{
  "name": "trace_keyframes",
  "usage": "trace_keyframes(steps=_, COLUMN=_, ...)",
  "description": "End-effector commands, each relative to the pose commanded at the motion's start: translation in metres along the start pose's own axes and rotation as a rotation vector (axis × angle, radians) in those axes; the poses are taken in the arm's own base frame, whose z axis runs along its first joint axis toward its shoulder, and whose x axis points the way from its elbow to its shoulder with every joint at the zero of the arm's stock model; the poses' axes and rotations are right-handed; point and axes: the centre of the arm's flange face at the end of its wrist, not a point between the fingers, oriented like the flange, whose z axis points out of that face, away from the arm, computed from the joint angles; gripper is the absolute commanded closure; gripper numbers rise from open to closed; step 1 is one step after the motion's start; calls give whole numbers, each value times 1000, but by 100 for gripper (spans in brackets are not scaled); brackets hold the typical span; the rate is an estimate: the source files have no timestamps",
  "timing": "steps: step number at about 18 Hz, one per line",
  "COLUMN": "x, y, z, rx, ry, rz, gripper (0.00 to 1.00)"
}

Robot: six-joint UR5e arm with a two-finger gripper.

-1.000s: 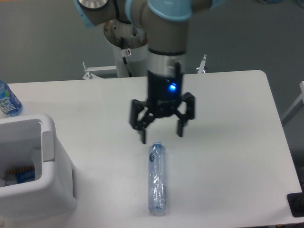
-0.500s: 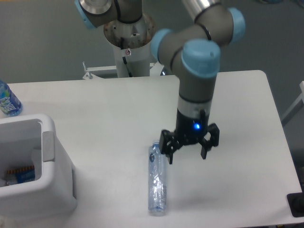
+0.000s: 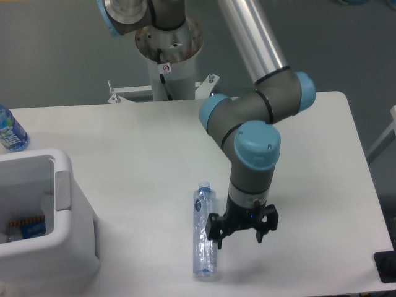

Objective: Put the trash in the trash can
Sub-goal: 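Move the open gripper over the clear plastic water bottle, then lower the gripper around the bottle's cap end and close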

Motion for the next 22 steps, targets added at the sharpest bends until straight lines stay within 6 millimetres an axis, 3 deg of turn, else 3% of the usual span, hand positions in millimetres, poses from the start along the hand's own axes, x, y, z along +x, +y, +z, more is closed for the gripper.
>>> trace_keyframes(steps=7, x=45, y=6, z=29, rx=-46, ry=0, rz=61, gripper=0)
trace_keyframes(steps=15, x=54, y=11, z=66, rx=-97, ry=-27, rz=136, gripper=0)
trace_keyframes(steps=22, x=53, y=15, z=83, rx=-118, ry=-32, rz=163, gripper=0)
